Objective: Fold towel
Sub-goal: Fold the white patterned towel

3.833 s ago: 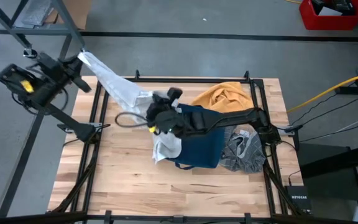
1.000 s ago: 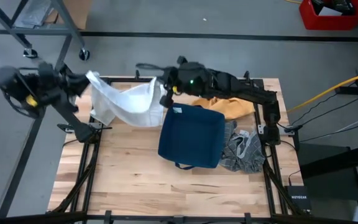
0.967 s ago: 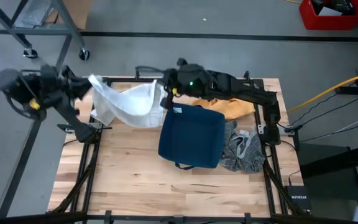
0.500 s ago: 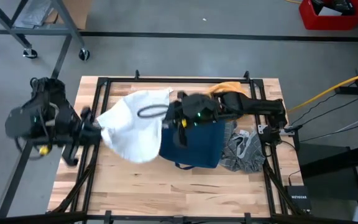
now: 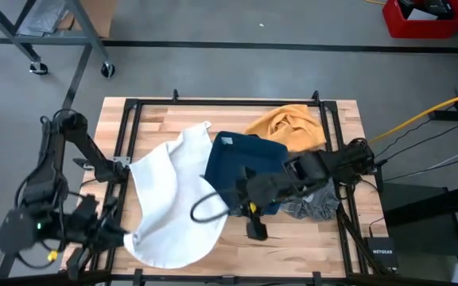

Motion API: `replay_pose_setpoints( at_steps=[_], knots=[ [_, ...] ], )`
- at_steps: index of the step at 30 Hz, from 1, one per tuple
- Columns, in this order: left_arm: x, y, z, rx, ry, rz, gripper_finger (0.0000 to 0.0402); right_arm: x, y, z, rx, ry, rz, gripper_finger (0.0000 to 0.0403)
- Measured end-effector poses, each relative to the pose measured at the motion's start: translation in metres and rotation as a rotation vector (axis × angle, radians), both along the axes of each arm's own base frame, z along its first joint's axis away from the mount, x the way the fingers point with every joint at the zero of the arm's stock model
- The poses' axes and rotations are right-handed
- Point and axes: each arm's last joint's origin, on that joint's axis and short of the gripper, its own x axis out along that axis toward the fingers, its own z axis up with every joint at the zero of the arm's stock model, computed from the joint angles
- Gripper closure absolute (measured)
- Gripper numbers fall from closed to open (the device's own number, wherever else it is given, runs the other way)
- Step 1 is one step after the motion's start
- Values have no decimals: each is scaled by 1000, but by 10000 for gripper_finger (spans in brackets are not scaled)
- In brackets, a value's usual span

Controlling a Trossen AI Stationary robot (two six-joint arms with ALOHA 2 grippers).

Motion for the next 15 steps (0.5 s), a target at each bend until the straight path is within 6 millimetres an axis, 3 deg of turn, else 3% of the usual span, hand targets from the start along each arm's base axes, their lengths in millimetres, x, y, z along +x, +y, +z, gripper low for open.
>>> replay_pose_setpoints(
  at_steps=[7,15],
  knots=[
    [-2,-21,-13,-128,44,-41,402,-13,22,-2,17,40,2,403],
    [-11,-41,-12,-266,29,-96,402,-33,56,-2,106,83,53,403]
  ],
)
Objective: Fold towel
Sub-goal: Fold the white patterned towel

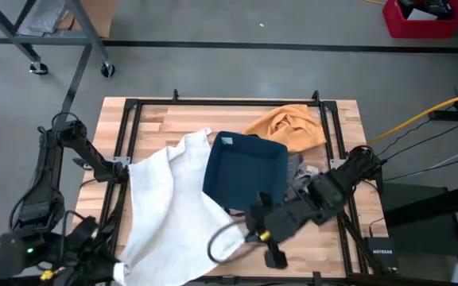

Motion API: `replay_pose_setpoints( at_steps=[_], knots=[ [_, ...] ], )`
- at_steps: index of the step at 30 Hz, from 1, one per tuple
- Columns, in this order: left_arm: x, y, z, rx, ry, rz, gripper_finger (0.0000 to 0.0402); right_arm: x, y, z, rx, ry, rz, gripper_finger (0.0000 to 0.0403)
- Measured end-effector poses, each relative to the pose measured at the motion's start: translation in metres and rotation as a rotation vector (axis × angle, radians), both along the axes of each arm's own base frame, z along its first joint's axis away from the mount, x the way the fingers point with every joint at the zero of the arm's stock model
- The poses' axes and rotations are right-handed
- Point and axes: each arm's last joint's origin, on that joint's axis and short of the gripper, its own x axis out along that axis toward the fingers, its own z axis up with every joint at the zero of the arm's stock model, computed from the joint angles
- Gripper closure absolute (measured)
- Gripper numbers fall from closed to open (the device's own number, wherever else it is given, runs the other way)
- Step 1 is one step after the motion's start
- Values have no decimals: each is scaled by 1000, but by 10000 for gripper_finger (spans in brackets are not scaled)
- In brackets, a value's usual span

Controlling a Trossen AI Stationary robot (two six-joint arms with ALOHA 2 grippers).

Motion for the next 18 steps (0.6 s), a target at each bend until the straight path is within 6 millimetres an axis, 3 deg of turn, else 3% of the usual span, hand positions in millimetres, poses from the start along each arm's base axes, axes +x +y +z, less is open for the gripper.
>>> replay_pose_setpoints(
  at_steps=[8,18],
  knots=[
    [0,-24,2,-15,-83,-19,401,-21,41,10,90,-108,113,403],
    [5,-62,-21,-26,-56,-30,402,-38,72,22,156,-252,131,403]
  ],
)
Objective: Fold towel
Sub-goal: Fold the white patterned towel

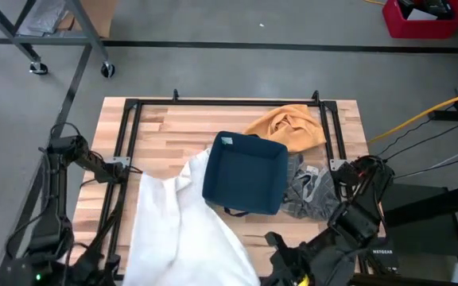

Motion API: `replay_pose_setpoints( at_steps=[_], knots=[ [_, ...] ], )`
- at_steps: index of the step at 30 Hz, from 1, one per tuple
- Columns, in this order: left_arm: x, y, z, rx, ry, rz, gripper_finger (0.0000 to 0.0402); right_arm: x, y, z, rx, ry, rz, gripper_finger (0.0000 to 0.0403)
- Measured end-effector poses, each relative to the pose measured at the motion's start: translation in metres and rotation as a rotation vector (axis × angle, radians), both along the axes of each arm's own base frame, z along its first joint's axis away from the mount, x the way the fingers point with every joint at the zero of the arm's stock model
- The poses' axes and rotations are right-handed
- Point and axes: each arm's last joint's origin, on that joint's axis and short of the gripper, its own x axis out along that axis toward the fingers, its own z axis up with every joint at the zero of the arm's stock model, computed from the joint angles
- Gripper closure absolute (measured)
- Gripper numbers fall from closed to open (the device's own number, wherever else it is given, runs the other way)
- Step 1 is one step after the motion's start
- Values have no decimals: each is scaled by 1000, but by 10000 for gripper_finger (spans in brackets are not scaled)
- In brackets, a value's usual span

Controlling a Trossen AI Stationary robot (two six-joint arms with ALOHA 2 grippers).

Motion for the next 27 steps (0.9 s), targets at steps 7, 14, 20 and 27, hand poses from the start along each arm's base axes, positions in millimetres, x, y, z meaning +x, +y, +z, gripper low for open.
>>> replay_pose_setpoints(
  at_steps=[7,14,20,27],
  knots=[
    [0,1,0,67,-14,92,402,16,1,-21,-112,18,-107,403],
    [-9,11,7,193,-26,280,401,39,-36,-34,-263,88,-291,403],
    [-16,16,9,384,-24,391,401,60,-70,-37,-350,108,-345,403],
    [-6,18,9,541,-25,420,401,82,-107,-37,-430,96,-380,403]
  ],
)
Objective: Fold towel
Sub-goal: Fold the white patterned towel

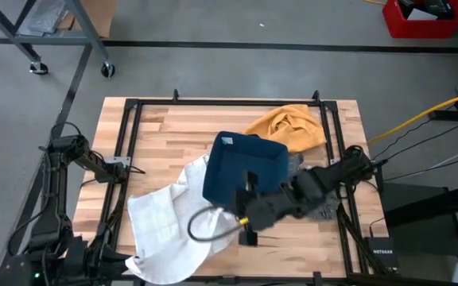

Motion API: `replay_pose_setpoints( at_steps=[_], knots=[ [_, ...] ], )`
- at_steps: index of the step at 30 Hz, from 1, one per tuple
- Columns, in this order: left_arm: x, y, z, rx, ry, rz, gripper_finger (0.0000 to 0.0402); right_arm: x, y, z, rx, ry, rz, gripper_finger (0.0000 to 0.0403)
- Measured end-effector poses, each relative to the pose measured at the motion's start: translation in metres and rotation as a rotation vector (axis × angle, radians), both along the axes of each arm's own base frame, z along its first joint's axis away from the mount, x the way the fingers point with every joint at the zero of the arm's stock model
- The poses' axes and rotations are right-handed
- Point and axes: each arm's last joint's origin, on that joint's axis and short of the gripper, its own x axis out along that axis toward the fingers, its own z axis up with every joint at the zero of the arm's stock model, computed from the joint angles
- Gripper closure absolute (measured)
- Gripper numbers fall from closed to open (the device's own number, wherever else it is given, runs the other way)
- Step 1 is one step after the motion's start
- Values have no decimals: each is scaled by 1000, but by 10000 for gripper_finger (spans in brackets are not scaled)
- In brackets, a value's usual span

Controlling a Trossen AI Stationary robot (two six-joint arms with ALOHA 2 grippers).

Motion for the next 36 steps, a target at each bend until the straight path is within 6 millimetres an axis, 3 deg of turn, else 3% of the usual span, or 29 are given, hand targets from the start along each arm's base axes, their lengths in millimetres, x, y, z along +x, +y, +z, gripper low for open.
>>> replay_pose_setpoints(
  at_steps=[14,28,33,36],
  knots=[
    [38,14,2,483,111,119,401,19,-45,-2,-147,34,105,403],
    [53,57,27,561,155,201,402,18,-61,-6,-162,115,79,403],
    [63,83,34,596,187,268,401,18,-60,-7,-140,119,102,403],
    [58,103,37,604,194,280,401,18,-59,-7,-122,122,120,403]
  ],
)
